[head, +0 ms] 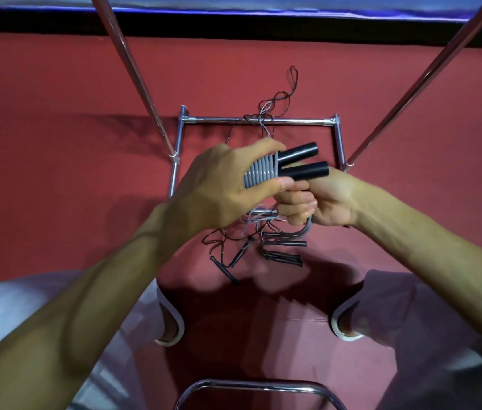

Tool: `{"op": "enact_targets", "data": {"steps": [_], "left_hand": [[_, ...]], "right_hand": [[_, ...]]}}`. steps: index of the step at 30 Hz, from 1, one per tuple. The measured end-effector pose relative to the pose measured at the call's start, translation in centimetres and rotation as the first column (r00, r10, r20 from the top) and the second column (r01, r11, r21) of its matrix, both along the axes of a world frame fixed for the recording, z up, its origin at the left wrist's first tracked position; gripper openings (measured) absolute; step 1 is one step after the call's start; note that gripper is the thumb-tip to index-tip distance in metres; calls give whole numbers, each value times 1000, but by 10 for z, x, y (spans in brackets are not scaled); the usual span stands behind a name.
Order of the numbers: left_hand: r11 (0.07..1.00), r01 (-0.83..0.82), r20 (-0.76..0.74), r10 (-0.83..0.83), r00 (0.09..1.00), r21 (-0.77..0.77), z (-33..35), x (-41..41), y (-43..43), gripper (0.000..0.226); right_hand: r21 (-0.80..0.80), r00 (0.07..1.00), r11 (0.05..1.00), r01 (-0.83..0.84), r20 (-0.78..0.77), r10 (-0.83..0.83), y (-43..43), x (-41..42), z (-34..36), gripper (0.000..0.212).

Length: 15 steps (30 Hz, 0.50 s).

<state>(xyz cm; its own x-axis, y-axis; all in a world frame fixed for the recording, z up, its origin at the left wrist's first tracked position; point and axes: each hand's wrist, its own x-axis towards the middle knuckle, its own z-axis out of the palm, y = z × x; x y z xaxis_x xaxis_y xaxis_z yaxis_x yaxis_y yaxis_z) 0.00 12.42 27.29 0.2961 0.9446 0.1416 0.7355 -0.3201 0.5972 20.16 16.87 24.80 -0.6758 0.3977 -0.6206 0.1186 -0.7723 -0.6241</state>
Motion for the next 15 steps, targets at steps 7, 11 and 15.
{"op": "enact_targets", "data": {"steps": [7, 11, 15], "left_hand": [[981, -176, 335, 192, 923, -79, -2, 10, 9, 34], [925, -279, 464, 371, 805, -256, -1, 6, 17, 43], [842, -223, 539, 495, 681, -491, 7, 10, 17, 42]], "right_hand": [[280, 952, 959, 32, 285, -115, -4, -11, 12, 50], [562, 927, 814, 146, 210, -311, -6, -5, 17, 28], [937, 863, 349, -34, 203, -463, -5, 5, 14, 20]]}}
